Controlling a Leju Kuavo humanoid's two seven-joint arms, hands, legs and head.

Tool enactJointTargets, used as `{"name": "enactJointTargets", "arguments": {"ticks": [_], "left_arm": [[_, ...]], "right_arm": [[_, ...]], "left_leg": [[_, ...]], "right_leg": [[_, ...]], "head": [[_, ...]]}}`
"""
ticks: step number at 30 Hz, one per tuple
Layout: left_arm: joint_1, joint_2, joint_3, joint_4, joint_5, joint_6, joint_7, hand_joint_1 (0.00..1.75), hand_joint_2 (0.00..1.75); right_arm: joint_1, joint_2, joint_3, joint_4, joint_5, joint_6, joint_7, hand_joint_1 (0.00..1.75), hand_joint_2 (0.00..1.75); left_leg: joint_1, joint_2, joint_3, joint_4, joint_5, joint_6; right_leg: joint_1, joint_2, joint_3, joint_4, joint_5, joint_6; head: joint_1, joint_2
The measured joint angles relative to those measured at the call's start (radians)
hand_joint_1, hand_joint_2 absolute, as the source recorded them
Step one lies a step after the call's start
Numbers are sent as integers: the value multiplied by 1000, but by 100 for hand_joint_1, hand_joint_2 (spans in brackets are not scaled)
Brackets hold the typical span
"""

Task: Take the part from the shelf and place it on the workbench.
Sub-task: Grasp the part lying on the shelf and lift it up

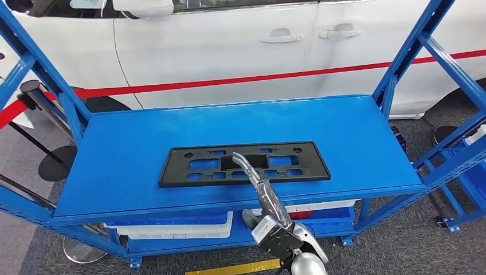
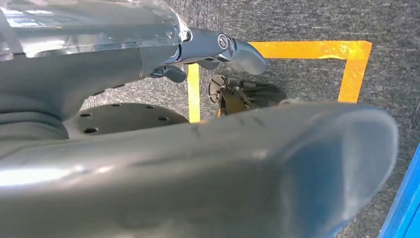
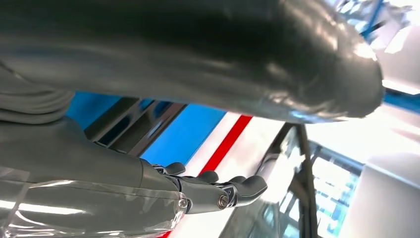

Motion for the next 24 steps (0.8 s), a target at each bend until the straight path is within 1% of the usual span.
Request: {"name": "enactJointTargets", "arguments": {"ticks": [1,3,4,5,6,7,8,9,10,11,12,13,14,15,17,18,19,20,21,23,24], "left_arm": [[0,-1,0,0,0,0,0,0,0],[0,-2,1,0,0,1,0,0,0],[0,-3,2,0,0,1,-1,0,0],[0,-4,3,0,0,1,-1,0,0],[1,-4,5,0,0,2,-1,0,0],[2,-4,7,0,0,2,-1,0,0],[3,-5,8,0,0,2,-1,0,0],[5,-5,9,0,0,2,-1,0,0],[6,-5,11,0,0,2,-1,0,0],[7,-5,12,0,0,2,-1,0,0],[7,-5,13,0,-1,2,-2,0,0],[7,-5,15,0,-2,1,-4,0,0],[7,-4,16,0,-3,0,-7,0,0],[6,-4,17,0,-4,-2,-10,0,0],[7,-5,17,0,-5,-8,-16,0,0],[7,-6,18,0,-6,-10,-19,0,0],[8,-7,18,0,-6,-11,-20,0,0],[8,-9,18,0,-6,-11,-21,0,0],[8,-10,18,0,-6,-12,-22,0,0],[8,-10,18,0,-6,-13,-24,0,0],[9,-11,18,0,-7,-14,-25,0,0]], "right_arm": [[0,-4,5,0,16,-13,1,0,0],[0,-11,15,1,44,-35,3,0,87],[0,-14,20,1,66,-51,8,0,131],[0,-17,27,1,92,-71,16,0,175],[0,-21,34,2,118,-89,24,0,175],[0,-26,41,5,139,-104,31,0,175],[1,-30,46,8,152,-113,36,0,175],[2,-35,50,11,158,-117,37,0,175],[3,-39,54,14,163,-120,38,0,175],[4,-42,57,16,170,-126,40,0,175],[4,-45,61,18,182,-136,45,0,175],[4,-48,65,18,199,-151,53,0,175],[4,-52,70,19,223,-171,63,0,175],[5,-56,75,19,252,-193,74,0,175],[8,-68,87,20,317,-236,91,0,175],[10,-74,93,20,344,-253,97,0,175],[12,-79,98,20,363,-264,101,0,175],[13,-85,103,20,377,-272,104,0,175],[15,-90,106,21,390,-279,108,0,175],[19,-101,114,24,437,-306,122,0,175],[22,-106,119,27,474,-326,134,0,175]], "left_leg": [[-1,0,0,0,-1,-6],[2,1,2,1,-5,-18],[3,0,-2,13,-15,-24],[5,-2,-15,45,-37,-28],[6,-4,-39,98,-68,-32],[6,-5,-70,167,-103,-34],[6,-5,-103,235,-132,-36],[6,-5,-125,281,-144,-36],[6,-5,-131,289,-136,-35],[6,-6,-116,257,-109,-31],[5,-7,-85,191,-71,-26],[3,-9,-51,117,-40,-19],[1,-11,-23,56,-18,-13],[-2,-12,-6,19,-8,-8],[-6,-12,-1,3,-6,-1],[-4,-11,1,-2,-3,4],[-1,-10,5,-9,1,9],[2,-9,8,-15,6,14],[4,-7,9,-19,9,17],[4,-5,8,-20,10,21],[4,-5,7,-20,9,21]], "right_leg": [[3,2,1,-5,-3,-6],[2,6,1,-9,1,-19],[1,7,2,-12,2,-26],[-1,8,4,-14,4,-32],[-1,8,5,-15,4,-37],[0,8,4,-15,3,-40],[2,9,4,-14,3,-42],[4,10,4,-13,2,-42],[5,12,5,-12,1,-43],[7,14,6,-11,1,-43],[9,16,7,-10,0,-43],[10,18,8,-9,-1,-42],[12,20,8,-8,-2,-39],[13,21,8,-8,-3,-35],[12,21,7,-9,-2,-23],[11,21,8,-9,-3,-17],[11,20,7,-3,-9,-11],[10,19,-3,19,-25,-5],[9,18,-23,63,-52,0],[3,17,-87,192,-115,10],[0,16,-114,245,-132,14]], "head": [[0,0],[0,0],[-1,0],[-1,0],[-2,0],[-2,0],[-3,0],[-3,0],[-3,0],[-3,0],[-3,0],[-2,0],[-2,0],[-2,0],[-2,0],[-2,0],[-1,0],[0,0],[1,0],[3,0],[4,0]]}}
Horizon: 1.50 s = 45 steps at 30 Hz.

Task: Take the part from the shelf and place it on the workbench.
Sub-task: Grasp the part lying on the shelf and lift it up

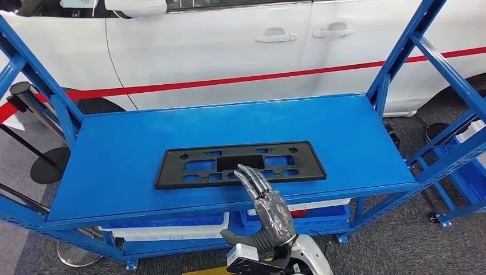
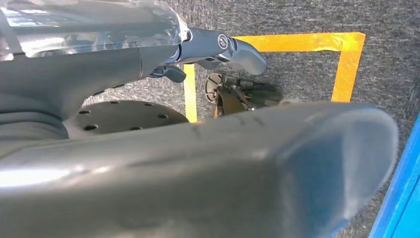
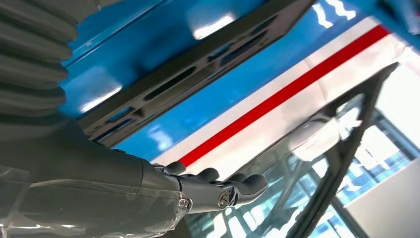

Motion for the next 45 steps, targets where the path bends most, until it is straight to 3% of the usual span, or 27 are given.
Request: {"name": "enactJointTargets", "arguments": {"ticks": [1,2,5,7,10,12,15,16,17,18,20,22,26,28,30,31,32,34,36,37,41,43,45], "left_arm": [[1,-1,0,0,-1,-1,-1,0,0],[2,-2,1,0,-2,-2,-3,0,0],[2,-6,1,0,-7,-6,-6,0,0],[1,-7,1,0,-8,-8,-8,0,0],[1,-7,4,0,-8,-11,-8,0,0],[0,-8,6,0,-8,-12,-8,0,0],[1,-8,8,0,-8,-14,-9,0,0],[2,-8,9,0,-9,-14,-9,0,0],[3,-9,10,0,-9,-15,-9,0,0],[3,-9,11,0,-10,-16,-10,0,0],[2,-9,12,0,-10,-17,-10,0,0],[1,-10,13,0,-11,-18,-11,0,0],[2,-14,14,0,-12,-19,-12,0,0],[1,-17,14,0,-12,-19,-13,0,0],[1,-18,14,0,-12,-19,-12,0,0],[2,-18,14,0,-14,-19,-11,0,0],[3,-19,14,0,-15,-20,-10,0,0],[3,-20,14,0,-18,-20,-8,0,0],[1,-21,14,0,-20,-21,-8,0,0],[1,-22,14,0,-21,-21,-9,0,0],[-1,-21,15,0,-28,-27,-12,0,0],[-1,-21,15,0,-28,-29,-12,0,0],[0,-21,18,0,-29,-31,-12,0,0]], "right_arm": [[3,-5,4,3,40,-23,14,0,175],[4,-9,9,7,79,-44,27,0,175],[5,-16,19,16,146,-82,48,0,175],[6,-18,25,20,172,-99,55,0,175],[8,-21,34,26,246,-141,83,0,175],[7,-22,39,30,307,-170,107,0,175],[7,-24,49,38,376,-195,138,0,175],[7,-26,53,42,389,-198,144,0,175],[6,-27,56,47,399,-199,149,0,175],[5,-29,60,51,408,-199,151,0,175],[-2,-30,71,62,424,-199,151,0,175],[-14,-30,85,76,437,-200,151,0,175],[-32,-29,105,101,446,-201,153,0,175],[-37,-29,108,108,447,-203,154,0,175],[-40,-29,110,117,447,-204,154,0,175],[-41,-29,111,123,445,-204,154,0,175],[-45,-28,113,129,442,-204,154,0,175],[-63,-25,120,143,428,-202,154,0,175],[-94,-13,128,165,406,-193,152,0,175],[-110,-5,131,179,393,-188,150,0,175],[-176,27,137,255,338,-183,124,0,175],[-216,47,140,304,313,-186,107,0,175],[-252,68,145,359,295,-189,97,0,175]], "left_leg": [[0,0,0,0,-1,-1],[1,1,1,1,-1,-2],[0,0,4,10,-9,-14],[-3,0,2,15,-14,-26],[0,1,1,20,-20,-46],[3,0,-26,83,-61,-55],[4,-1,-119,280,-151,-60],[4,-1,-136,313,-155,-59],[4,-1,-135,307,-139,-57],[3,-1,-114,262,-107,-53],[-1,-3,-46,116,-40,-40],[-7,-3,-10,32,-17,-30],[-5,-3,-2,11,-7,-12],[-1,-2,0,3,0,-5],[-1,-1,-3,3,1,-2],[-1,-1,-3,3,1,-2],[-1,-1,-4,4,1,-3],[0,-1,-3,8,-2,-7],[-3,-1,-5,17,-7,-17],[-5,-1,-6,20,-9,-24],[-1,-1,-12,32,-18,-50],[2,-2,-48,110,-65,-59],[2,-3,-113,244,-128,-63]], "right_leg": [[-4,-1,-11,20,3,4],[-7,-3,-2,1,24,6],[-14,-12,92,-189,114,6],[-12,-12,119,-249,127,-6],[-8,-7,119,-253,130,-29],[-9,-8,121,-258,133,-42],[-4,-8,119,-257,132,-50],[-2,-7,119,-256,132,-51],[0,-6,120,-255,131,-51],[1,-5,121,-254,131,-51],[5,-3,122,-251,129,-49],[7,-2,120,-250,128,-41],[5,-3,116,-236,116,-17],[2,-3,79,-154,65,-8],[-1,-4,16,-27,5,-1],[-3,-4,-3,13,-3,2],[-5,-4,-6,17,7,3],[-10,-7,42,-81,71,4],[-10,-8,101,-202,117,-3],[-8,-8,115,-234,124,-9],[-4,-6,116,-249,131,-38],[-6,-6,115,-253,135,-50],[-3,-7,112,-252,135,-54]], "head": [[0,0],[0,0],[0,0],[-1,0],[-1,0],[-2,0],[-2,0],[-2,0],[-2,0],[-2,0],[-2,0],[-2,0],[0,0],[2,0],[4,0],[4,0],[4,0],[4,0],[4,0],[3,0],[3,0],[2,0],[1,0]]}}
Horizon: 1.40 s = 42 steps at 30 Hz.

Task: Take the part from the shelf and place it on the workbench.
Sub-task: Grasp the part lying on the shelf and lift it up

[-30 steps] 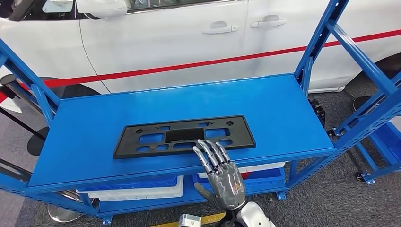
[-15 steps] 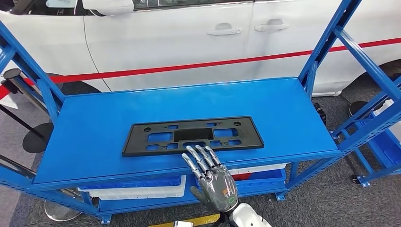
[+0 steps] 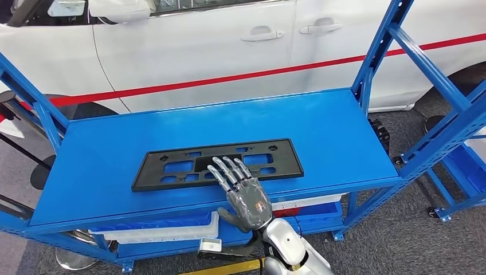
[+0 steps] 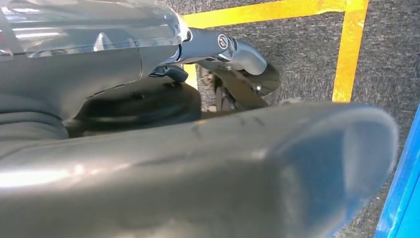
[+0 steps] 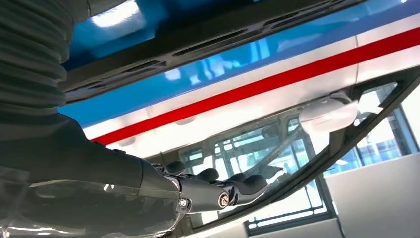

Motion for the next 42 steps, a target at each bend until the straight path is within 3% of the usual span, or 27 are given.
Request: {"name": "enactJointTargets", "arguments": {"ticks": [1,2,3,6,8,11,13,15,16,17,18,20,22,27,28,30,31,32,33,34,35,37,38,42], "left_arm": [[1,0,2,0,0,-1,0,0,0],[2,0,3,0,-1,-2,0,0,0],[3,0,4,0,-2,-4,-1,0,0],[2,0,5,0,-10,-7,-3,0,0],[0,0,5,0,-15,-8,-3,0,0],[0,-1,6,0,-19,-8,-3,0,0],[0,-2,6,0,-19,-8,-3,0,0],[-1,-3,6,0,-20,-8,-3,0,0],[0,-3,6,0,-20,-9,-3,0,0],[1,-3,6,0,-20,-9,-3,0,0],[2,-3,6,0,-20,-9,-3,0,0],[2,-3,6,0,-20,-9,-4,0,0],[1,-4,6,0,-21,-9,-5,0,0],[-2,-4,6,0,-21,-13,-7,0,0],[-2,-4,6,0,-21,-14,-7,0,0],[-2,-4,6,0,-21,-16,-8,0,0],[-2,-4,6,0,-21,-17,-8,0,0],[-2,-4,6,0,-21,-18,-9,0,0],[-1,-4,6,0,-21,-19,-11,0,0],[-1,-3,7,0,-21,-19,-14,0,0],[-2,-3,7,0,-20,-20,-18,0,0],[-3,-2,10,0,-19,-22,-25,0,0],[-4,-2,12,0,-19,-23,-28,0,0],[-4,-1,18,0,-19,-24,-31,0,0]], "right_arm": [[-14,10,3,25,-6,1,-2,0,175],[-26,20,5,46,-11,4,-3,0,175],[-39,30,7,65,-16,8,-3,0,175],[-82,61,12,111,-34,21,-10,0,175],[-113,80,13,140,-52,33,-20,0,175],[-151,105,14,180,-77,46,-34,0,175],[-171,115,14,201,-83,48,-37,0,175],[-181,117,15,220,-85,48,-37,0,175],[-182,118,15,228,-85,48,-37,0,175],[-182,118,15,236,-85,48,-37,0,175],[-182,119,16,242,-86,48,-37,0,175],[-189,122,17,252,-91,49,-39,0,175],[-207,130,18,271,-106,53,-46,0,175],[-270,170,20,356,-153,74,-87,0,175],[-285,180,22,375,-161,79,-95,0,175],[-312,202,27,419,-178,97,-110,0,175],[-323,212,30,443,-186,106,-118,0,175],[-332,220,33,467,-193,113,-124,0,175],[-341,229,36,489,-200,119,-130,0,175],[-349,237,40,510,-207,125,-137,0,175],[-359,245,45,531,-216,131,-144,0,175],[-379,260,55,573,-239,145,-161,0,175],[-389,265,60,594,-252,153,-168,0,175],[-418,275,75,665,-293,190,-177,0,175]], "left_leg": [[0,0,-25,50,-14,-1],[0,0,-33,64,-9,0],[0,0,-22,37,15,3],[-5,0,71,-161,106,22],[-11,0,93,-218,118,30],[-9,1,98,-233,129,42],[-3,2,104,-244,137,52],[-3,2,104,-245,137,56],[-4,2,104,-245,137,56],[-4,1,105,-244,136,56],[-3,1,106,-243,134,55],[-3,0,109,-240,130,49],[-7,0,106,-232,123,39],[-5,2,97,-207,101,11],[-3,1,79,-169,77,6],[-1,0,18,-40,14,-2],[0,0,-14,23,-8,-4],[0,0,-33,57,-12,-5],[0,0,-35,54,3,-5],[0,0,-17,10,35,-3],[0,0,15,-61,75,0],[-4,-1,71,-184,121,10],[-6,-1,84,-213,128,15],[-5,-3,89,-229,135,39]], "right_leg": [[2,0,-1,1,0,-1],[4,0,-2,1,0,-1],[6,1,-2,2,0,-1],[10,3,-1,4,-1,1],[11,3,-5,4,0,10],[10,2,-8,9,-3,27],[10,2,-34,68,-42,37],[6,2,-96,194,-102,44],[4,2,-125,249,-120,47],[2,2,-141,275,-119,50],[1,1,-137,262,-98,51],[-2,-2,-81,138,-27,48],[0,-3,-31,29,12,40],[3,1,-21,-1,17,8],[1,1,-20,-3,18,3],[2,0,-20,-3,18,-4],[3,0,-20,-2,17,-5],[4,0,-20,-2,17,-6],[5,1,-20,0,16,-6],[5,2,-20,1,15,-6],[6,3,-19,2,14,-5],[9,5,-20,4,13,1],[10,5,-20,4,13,6],[9,3,-24,14,6,29]], "head": [[0,0],[0,0],[0,0],[0,0],[1,0],[1,0],[3,0],[4,0],[4,0],[4,0],[4,0],[4,0],[4,0],[2,0],[2,0],[0,0],[1,0],[1,0],[1,0],[1,0],[0,0],[1,0],[1,0],[2,0]]}}
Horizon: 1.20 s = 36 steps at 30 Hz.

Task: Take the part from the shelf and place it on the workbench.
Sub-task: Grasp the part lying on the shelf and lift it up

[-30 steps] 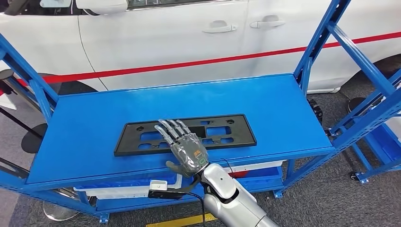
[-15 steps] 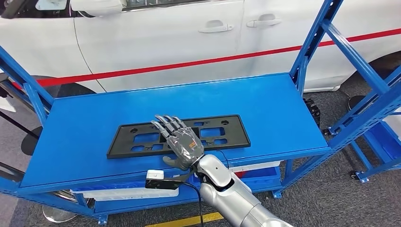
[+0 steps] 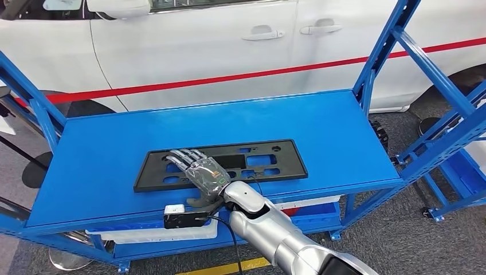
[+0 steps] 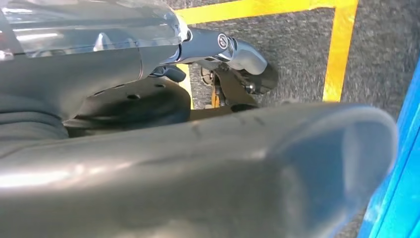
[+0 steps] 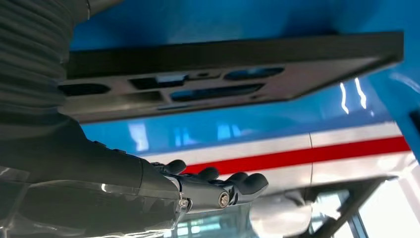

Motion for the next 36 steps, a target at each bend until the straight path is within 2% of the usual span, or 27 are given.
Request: {"name": "enactJointTargets", "arguments": {"ticks": [2,4,5,6,7,9,10,11,14,16,17,19,20,21,22,24,25,26,27,29,31,32,34,35,36], "left_arm": [[0,0,2,0,-1,-1,0,0,0],[0,0,3,0,-3,-2,-1,0,0],[1,0,4,0,-4,-4,-1,0,0],[1,0,4,0,-5,-6,-1,0,0],[2,0,4,0,-6,-8,-2,0,0],[2,0,5,0,-10,-13,-3,0,0],[1,0,5,0,-12,-14,-3,0,0],[1,0,5,0,-14,-14,-3,0,0],[0,0,5,0,-16,-16,-3,0,0],[0,0,6,0,-17,-17,-4,0,0],[0,0,8,0,-17,-18,-4,0,0],[2,0,10,0,-18,-20,-4,0,0],[2,0,11,0,-19,-20,-4,0,0],[3,0,12,0,-20,-21,-4,0,0],[4,1,12,0,-22,-21,-4,0,0],[5,1,12,0,-24,-23,-4,0,0],[4,1,12,0,-25,-25,-5,0,0],[4,1,12,0,-26,-27,-5,0,0],[4,1,12,0,-28,-28,-6,0,0],[4,1,12,0,-32,-30,-7,0,0],[4,1,13,0,-35,-31,-8,0,0],[4,0,13,0,-36,-32,-9,0,0],[4,0,13,0,-37,-34,-15,0,0],[5,0,13,0,-37,-35,-19,0,0],[5,0,13,0,-38,-37,-23,0,0]], "right_arm": [[-15,1,8,31,-7,23,5,0,175],[-24,0,17,62,-10,50,14,0,175],[-27,-2,21,77,-12,64,18,0,175],[-29,-4,26,90,-15,78,20,0,175],[-32,-5,30,101,-18,91,20,0,175],[-43,-6,38,116,-20,109,20,0,175],[-49,-6,42,122,-18,113,20,0,175],[-54,-6,47,126,-15,115,21,0,175],[-61,-6,61,137,-5,116,28,0,175],[-67,-6,67,142,-4,118,32,0,175],[-69,-6,70,144,-4,119,33,0,175],[-71,-6,76,150,-6,119,34,0,175],[-71,-7,78,152,-6,118,34,0,175],[-71,-7,79,155,-6,118,34,0,175],[-71,-7,81,158,-7,117,34,0,175],[-72,-8,85,161,-7,116,35,0,175],[-74,-8,86,163,-8,114,36,0,175],[-75,-9,87,164,-8,113,36,0,175],[-76,-9,88,165,-9,110,37,0,175],[-78,-12,90,167,-10,103,38,0,175],[-79,-16,92,170,-10,97,39,0,175],[-79,-18,93,171,-9,91,40,0,175],[-77,-23,96,173,-4,62,47,0,175],[-74,-25,99,174,1,37,52,0,175],[-70,-27,103,175,8,9,58,0,175]], "left_leg": [[4,1,2,-6,5,11],[3,1,0,-6,6,15],[3,1,0,-6,6,15],[3,1,0,-6,6,15],[3,1,1,-5,5,14],[2,0,3,-2,3,10],[0,0,2,1,1,6],[-2,0,1,3,-1,2],[-3,0,0,3,-3,-14],[-1,-1,-13,35,-26,-25],[1,-1,-32,79,-53,-30],[4,-1,-92,211,-119,-38],[6,-1,-117,264,-137,-41],[7,-1,-127,287,-137,-42],[8,-1,-117,266,-117,-43],[11,0,-52,136,-53,-43],[10,-1,-20,72,-30,-39],[9,-2,1,30,-20,-34],[7,-3,9,11,-18,-27],[5,-3,9,9,-14,-11],[7,0,9,2,-5,2],[9,2,9,-1,-1,8],[9,7,2,-2,2,15],[9,8,-2,-1,4,15],[9,8,-5,-1,5,15]], "right_leg": [[-1,0,-34,74,-46,8],[-2,-1,-98,205,-107,12],[-3,-1,-122,253,-119,13],[-3,-1,-129,265,-113,14],[-3,-1,-115,237,-88,12],[-2,-2,-47,100,-23,5],[0,-3,-17,39,-2,1],[1,-3,1,1,7,-4],[3,-3,8,-16,9,-17],[-2,-5,11,-22,14,-27],[-4,-6,12,-25,16,-31],[-4,-7,10,-25,16,-34],[-3,-7,9,-24,16,-34],[-3,-7,9,-24,16,-34],[-4,-6,9,-23,16,-34],[-5,-4,9,-19,14,-30],[-3,-3,8,-16,13,-26],[-2,-1,7,-14,13,-20],[-1,0,6,-13,14,-14],[0,2,4,-16,18,-1],[-1,2,-5,4,3,9],[-2,1,-23,43,-23,12],[-3,0,-85,171,-91,16],[-4,0,-115,233,-117,17],[-4,0,-131,267,-124,18]], "head": [[1,0],[1,0],[1,0],[1,0],[1,0],[1,0],[1,0],[1,0],[0,0],[-1,0],[-3,0],[-5,0],[-5,0],[-5,0],[-5,0],[-5,0],[-5,0],[-5,0],[-4,0],[-4,0],[-3,0],[-2,0],[-1,0],[-1,0],[-1,0]]}}
